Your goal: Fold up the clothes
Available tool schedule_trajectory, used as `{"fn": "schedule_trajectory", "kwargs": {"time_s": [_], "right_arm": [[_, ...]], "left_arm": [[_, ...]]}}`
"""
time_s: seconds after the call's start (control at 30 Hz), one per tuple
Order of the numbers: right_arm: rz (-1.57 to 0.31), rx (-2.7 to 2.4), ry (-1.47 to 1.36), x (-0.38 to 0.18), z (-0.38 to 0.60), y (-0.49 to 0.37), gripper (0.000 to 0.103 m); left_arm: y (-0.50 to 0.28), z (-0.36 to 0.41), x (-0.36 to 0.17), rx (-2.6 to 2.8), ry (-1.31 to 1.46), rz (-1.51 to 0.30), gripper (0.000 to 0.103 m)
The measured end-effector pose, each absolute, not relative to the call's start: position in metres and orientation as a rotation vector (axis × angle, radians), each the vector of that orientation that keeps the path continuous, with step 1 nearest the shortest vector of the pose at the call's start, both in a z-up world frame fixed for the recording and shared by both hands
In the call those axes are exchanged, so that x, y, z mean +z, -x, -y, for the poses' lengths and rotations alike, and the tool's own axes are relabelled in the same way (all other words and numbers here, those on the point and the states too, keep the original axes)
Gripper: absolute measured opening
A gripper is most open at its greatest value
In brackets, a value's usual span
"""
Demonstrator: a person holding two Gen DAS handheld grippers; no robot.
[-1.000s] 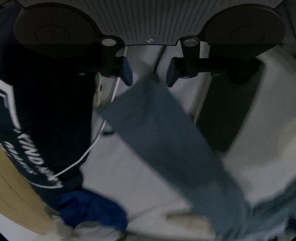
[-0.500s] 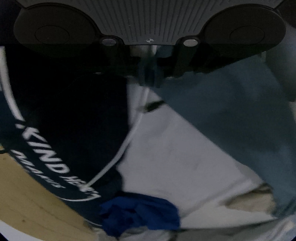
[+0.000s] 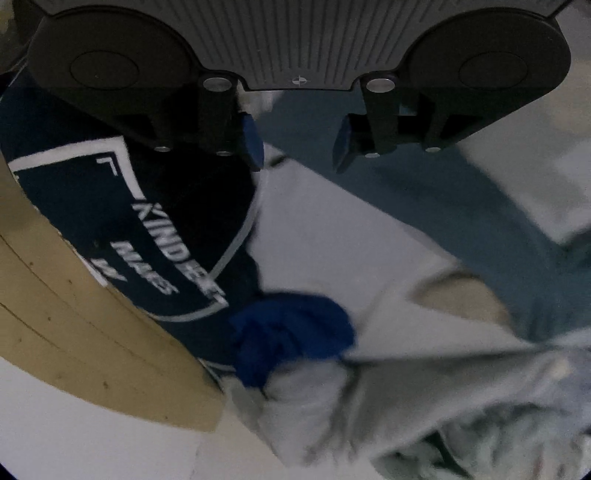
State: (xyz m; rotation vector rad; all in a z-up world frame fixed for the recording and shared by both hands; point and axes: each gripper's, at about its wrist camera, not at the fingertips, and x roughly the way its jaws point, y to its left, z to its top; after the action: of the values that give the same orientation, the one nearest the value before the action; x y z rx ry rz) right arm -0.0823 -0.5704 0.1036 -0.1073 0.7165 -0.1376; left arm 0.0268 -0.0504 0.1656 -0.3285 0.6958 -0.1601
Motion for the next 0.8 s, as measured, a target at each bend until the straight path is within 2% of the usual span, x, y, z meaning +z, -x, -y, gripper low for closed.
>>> {"fn": "schedule_trajectory", "kwargs": {"time_s": [0.43,0.57,0.8], "right_arm": [[-0.564,0.092,0.136,0.232,0.478,0.197,0.063],[-0.561,0.186,0.159,0.239,0.443,0.214,0.069],[-0.602,0.379,0.055,0.212,0.368,0.225,0.072]], "left_arm": [[0.097,-0.061,0.268,-0.045,0.348,-0.457,0.103],[0.124,-0.086,0.297,0.007,0.342,-0.372,0.103],[0.154,-0.108,0.337,0.070,0.311,-0.219,0.103]]}}
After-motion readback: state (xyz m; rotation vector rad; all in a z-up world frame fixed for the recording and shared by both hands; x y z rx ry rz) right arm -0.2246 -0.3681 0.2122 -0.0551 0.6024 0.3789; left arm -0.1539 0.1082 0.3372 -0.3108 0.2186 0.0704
